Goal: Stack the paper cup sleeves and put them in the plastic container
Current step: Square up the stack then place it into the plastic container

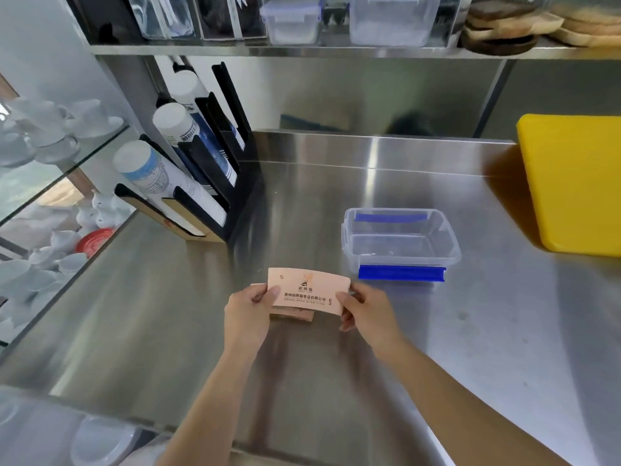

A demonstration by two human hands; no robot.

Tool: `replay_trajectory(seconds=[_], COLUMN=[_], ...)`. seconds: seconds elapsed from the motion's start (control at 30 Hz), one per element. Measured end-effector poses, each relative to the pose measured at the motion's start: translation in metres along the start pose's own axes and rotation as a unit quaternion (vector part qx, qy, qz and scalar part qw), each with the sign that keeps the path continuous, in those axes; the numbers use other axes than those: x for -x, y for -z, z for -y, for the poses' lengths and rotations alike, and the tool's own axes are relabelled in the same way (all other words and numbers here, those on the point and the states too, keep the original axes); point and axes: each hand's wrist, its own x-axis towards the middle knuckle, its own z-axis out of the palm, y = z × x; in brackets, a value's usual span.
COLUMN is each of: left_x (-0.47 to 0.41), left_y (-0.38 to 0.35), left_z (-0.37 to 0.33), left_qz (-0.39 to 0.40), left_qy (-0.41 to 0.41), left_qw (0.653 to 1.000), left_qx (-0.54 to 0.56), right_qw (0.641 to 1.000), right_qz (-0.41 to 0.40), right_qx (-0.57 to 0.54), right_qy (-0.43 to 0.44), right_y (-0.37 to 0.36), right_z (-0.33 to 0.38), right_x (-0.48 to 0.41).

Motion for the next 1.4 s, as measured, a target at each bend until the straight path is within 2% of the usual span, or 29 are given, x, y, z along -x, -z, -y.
replay_trajectory(seconds=[0.27, 0.5, 0.67, 0.77, 0.87, 1.0, 1.13, 1.27, 1.4], left_x=[-0.031, -0.041, -0.047, -0.055, -0.062, -0.070, -0.080, -0.078, -0.062], left_y=[0.022, 0.024, 0.024, 0.024, 0.024, 0.011, 0.005, 0.015, 0.024], left_z=[0.023, 0.035, 0.044, 0.042, 0.032, 0.031, 0.042, 0.041, 0.048], left_qz=[-0.011, 0.006, 0.005, 0.008, 0.034, 0.099, 0.115, 0.190, 0.239], left_qy=[0.052, 0.072, 0.097, 0.127, 0.176, 0.172, 0.201, 0.198, 0.147], left_qw=[0.996, 0.996, 0.994, 0.988, 0.978, 0.975, 0.968, 0.961, 0.957], left_qx=[-0.066, -0.060, -0.053, -0.091, -0.103, -0.104, -0.092, -0.021, 0.070], right_qw=[0.997, 0.996, 0.991, 0.988, 0.983, 0.982, 0.987, 0.994, 0.998], right_qz=[0.009, 0.002, 0.008, -0.010, -0.020, 0.002, 0.010, 0.008, 0.040], right_qx=[0.009, 0.030, 0.088, 0.109, 0.143, 0.154, 0.132, 0.095, 0.011], right_qy=[-0.072, -0.087, -0.099, -0.113, -0.116, -0.107, -0.092, -0.054, -0.039], right_y=[-0.042, -0.051, -0.052, -0.050, -0.052, -0.057, -0.056, -0.049, -0.044], right_z=[-0.003, -0.010, -0.012, -0.010, -0.013, -0.016, -0.016, -0.013, -0.014], right_x=[-0.018, -0.024, -0.025, -0.026, -0.033, -0.039, -0.038, -0.030, -0.024])
